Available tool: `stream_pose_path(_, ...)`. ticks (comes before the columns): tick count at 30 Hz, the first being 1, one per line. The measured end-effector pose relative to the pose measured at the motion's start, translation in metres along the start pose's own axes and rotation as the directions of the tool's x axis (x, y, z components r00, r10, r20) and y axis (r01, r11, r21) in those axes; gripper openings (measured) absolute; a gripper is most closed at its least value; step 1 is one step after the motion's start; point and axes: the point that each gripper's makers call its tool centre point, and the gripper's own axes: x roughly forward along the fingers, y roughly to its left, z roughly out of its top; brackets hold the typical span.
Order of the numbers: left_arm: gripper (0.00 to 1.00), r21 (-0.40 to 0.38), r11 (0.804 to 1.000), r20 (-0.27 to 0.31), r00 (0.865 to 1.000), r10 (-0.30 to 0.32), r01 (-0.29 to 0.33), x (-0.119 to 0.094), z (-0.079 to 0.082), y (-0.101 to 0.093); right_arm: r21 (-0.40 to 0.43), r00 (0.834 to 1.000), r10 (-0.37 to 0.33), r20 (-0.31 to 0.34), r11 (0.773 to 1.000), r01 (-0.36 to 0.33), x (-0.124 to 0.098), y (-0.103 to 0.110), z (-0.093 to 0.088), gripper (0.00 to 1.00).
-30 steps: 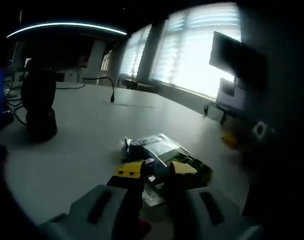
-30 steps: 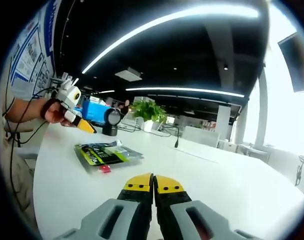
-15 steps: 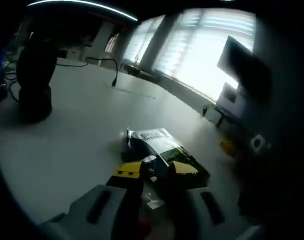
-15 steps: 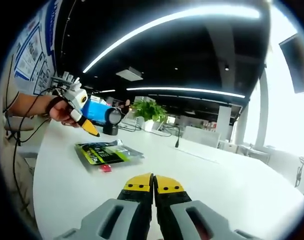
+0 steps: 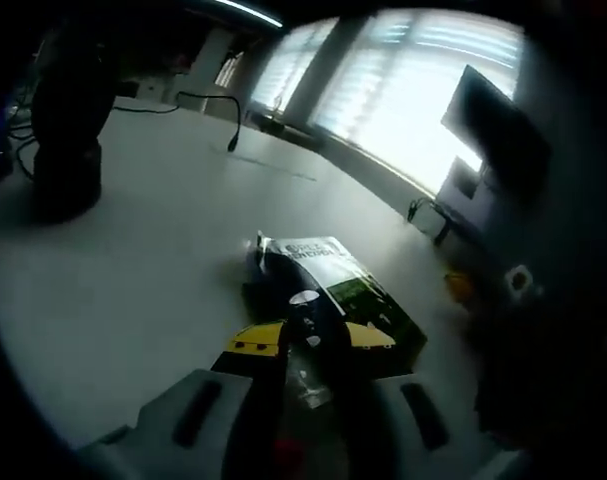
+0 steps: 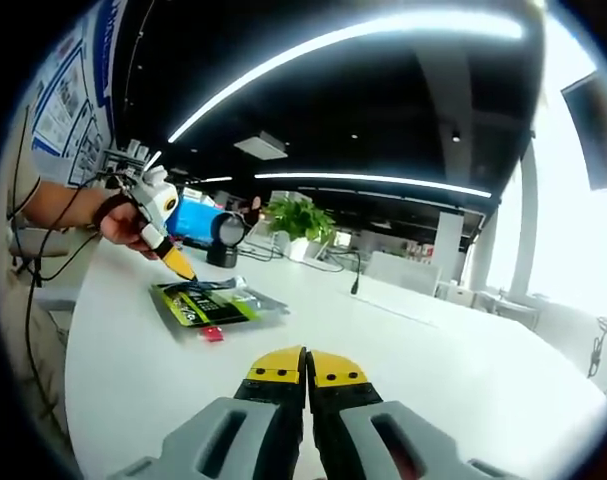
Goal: Clip sheet goods on table flip sheet goods clip sheet goods scan sheet goods put sheet goods back to table
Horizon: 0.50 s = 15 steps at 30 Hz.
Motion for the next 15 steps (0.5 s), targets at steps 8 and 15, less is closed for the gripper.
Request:
stream_pose_path(8, 0.13, -0.059, 0.998, -0.004, 1.000, -0.021, 0.020, 0.0018, -0.0019, 0.0006, -0.004, 1.000, -0.001, -0.004, 1.000, 0.001, 0.0001, 0.0000, -0.0006, 0.00)
stream_pose_path(15, 0.11, -0.106, 0.993, -0.037, 0.998, -0.053, 0.049, 0.0024, -0.0086, -0.0037, -0.008, 1.000, -0.001, -0.006, 1.000, 0.001, 0.0004, 0.0004, -0.0007, 0.00)
